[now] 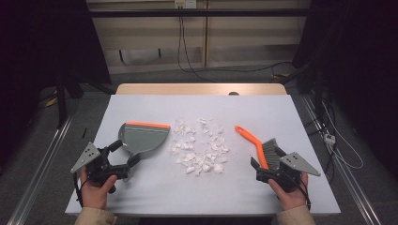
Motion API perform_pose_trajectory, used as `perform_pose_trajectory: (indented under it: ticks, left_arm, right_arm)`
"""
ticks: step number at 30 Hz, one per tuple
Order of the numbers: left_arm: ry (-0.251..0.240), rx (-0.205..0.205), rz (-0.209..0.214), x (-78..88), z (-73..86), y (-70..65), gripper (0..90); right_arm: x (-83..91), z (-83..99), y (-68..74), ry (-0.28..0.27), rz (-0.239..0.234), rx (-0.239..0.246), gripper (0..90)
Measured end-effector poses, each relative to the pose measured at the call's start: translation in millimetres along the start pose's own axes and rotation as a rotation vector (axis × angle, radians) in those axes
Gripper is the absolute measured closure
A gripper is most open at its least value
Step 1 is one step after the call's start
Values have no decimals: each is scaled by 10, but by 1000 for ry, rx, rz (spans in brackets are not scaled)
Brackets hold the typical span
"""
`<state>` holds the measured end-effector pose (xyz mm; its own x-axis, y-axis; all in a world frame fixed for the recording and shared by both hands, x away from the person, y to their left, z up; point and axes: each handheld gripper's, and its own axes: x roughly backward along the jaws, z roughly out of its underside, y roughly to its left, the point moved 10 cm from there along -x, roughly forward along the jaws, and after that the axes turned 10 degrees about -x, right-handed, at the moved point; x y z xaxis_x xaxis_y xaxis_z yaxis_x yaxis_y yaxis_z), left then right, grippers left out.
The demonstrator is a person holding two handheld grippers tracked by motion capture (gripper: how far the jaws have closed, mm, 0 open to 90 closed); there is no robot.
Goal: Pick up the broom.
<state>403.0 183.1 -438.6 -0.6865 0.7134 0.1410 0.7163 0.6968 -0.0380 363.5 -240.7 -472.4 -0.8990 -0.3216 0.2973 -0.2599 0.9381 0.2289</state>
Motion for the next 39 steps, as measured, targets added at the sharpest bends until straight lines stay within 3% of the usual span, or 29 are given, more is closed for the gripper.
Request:
perform_pose_trajectory:
  ticks: [8,18,25,39]
  left_arm:
    - [13,-2,-4,5,27,17,26]
    - [12,-20,11,-2,-8,-40,27]
    - [4,-27,18,12,-36,-77,30]
    - [6,-25,34,16,-11,-116,35]
  right_arm:
    - [-21,5,-6,5,-3,-2,34]
    - [-180,-178,-26,7,-4,9,63]
    - [-297,-248,-86,56,-15,42,65]
    - [-656,-280,-158,141,-6,41,99]
